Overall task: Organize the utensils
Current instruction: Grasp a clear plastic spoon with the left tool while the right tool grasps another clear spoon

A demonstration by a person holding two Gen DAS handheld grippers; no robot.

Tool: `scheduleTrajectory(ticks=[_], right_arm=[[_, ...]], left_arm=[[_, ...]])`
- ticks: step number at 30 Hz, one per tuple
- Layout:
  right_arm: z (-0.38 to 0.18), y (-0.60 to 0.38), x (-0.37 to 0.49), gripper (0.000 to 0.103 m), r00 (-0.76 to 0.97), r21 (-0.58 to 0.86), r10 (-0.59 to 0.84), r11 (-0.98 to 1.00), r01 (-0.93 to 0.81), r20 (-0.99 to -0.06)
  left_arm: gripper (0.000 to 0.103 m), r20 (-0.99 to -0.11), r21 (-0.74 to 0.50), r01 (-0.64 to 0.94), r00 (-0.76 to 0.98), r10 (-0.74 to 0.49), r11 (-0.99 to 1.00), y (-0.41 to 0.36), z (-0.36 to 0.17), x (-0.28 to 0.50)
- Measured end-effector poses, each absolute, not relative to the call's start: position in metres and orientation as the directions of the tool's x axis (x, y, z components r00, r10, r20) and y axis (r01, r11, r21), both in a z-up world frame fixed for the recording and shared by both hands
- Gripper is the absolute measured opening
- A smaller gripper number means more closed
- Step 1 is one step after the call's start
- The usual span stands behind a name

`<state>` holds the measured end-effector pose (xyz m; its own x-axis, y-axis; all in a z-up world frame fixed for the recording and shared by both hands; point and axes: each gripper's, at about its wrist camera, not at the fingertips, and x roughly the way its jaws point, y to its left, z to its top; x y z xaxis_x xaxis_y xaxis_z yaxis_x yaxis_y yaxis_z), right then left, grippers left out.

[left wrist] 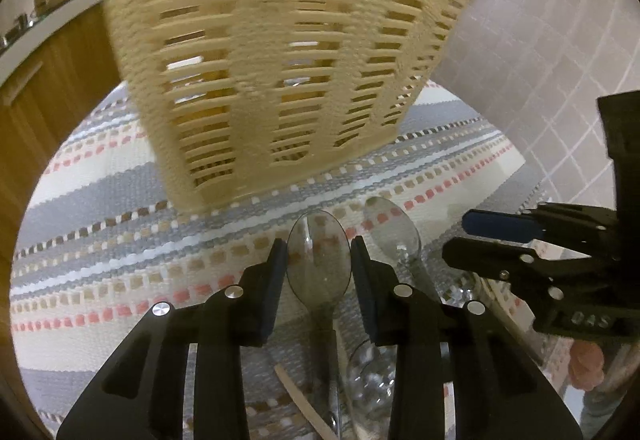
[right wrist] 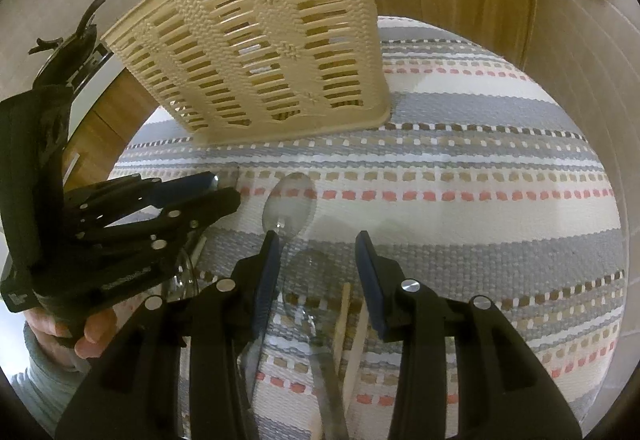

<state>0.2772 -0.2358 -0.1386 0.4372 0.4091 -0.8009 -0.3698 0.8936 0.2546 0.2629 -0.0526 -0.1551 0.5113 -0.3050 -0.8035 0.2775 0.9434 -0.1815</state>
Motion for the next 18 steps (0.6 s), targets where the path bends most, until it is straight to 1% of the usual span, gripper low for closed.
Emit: scheduleTrajectory(ticks=[4, 6, 7, 8, 11, 14, 18], right_arm=[[-0.138, -0.229, 0.286, 0.037, 0.408, 0.284, 0.424, 0.888, -0.361, -0.809], [-0.136, -0.224, 0.289, 0.045, 0.41, 0.275, 0.413, 0.894, -0.354, -0.813], [-0.136, -0.221, 0.29, 0.056, 0.412, 0.274, 0.41, 0.896, -0.349, -0.814], [-0.135, -0.217, 0.291, 0.06, 0.41, 0.275, 0.411, 0.895, -0.351, -0.814], [-0.13, -0.199, 0.293, 0.06, 0.415, 0.224, 0.373, 0.904, -0.364, -0.83], [-0.132, -0.176, 0.298, 0.06, 0.387, 0.169, 0.315, 0.915, -0.366, -0.866], [-0.133, -0.148, 0.302, 0.06, 0.384, 0.058, 0.206, 0.93, -0.363, -0.9]], left_arm=[[0.031, -0.776, -0.279, 0.265, 0.504, -0.38, 0.923, -0.029, -0.15, 0.265], [0.031, -0.768, -0.291, 0.258, 0.511, -0.386, 0.921, -0.022, -0.149, 0.265], [0.031, -0.764, -0.292, 0.257, 0.517, -0.386, 0.921, -0.02, -0.147, 0.264], [0.031, -0.757, -0.298, 0.255, 0.523, -0.391, 0.92, -0.018, -0.147, 0.264], [0.031, -0.737, -0.341, 0.257, 0.525, -0.426, 0.904, -0.014, -0.149, 0.262], [0.031, -0.726, -0.364, 0.256, 0.525, -0.445, 0.896, -0.008, -0.147, 0.26], [0.031, -0.712, -0.374, 0.254, 0.538, -0.452, 0.892, -0.001, -0.144, 0.259]])
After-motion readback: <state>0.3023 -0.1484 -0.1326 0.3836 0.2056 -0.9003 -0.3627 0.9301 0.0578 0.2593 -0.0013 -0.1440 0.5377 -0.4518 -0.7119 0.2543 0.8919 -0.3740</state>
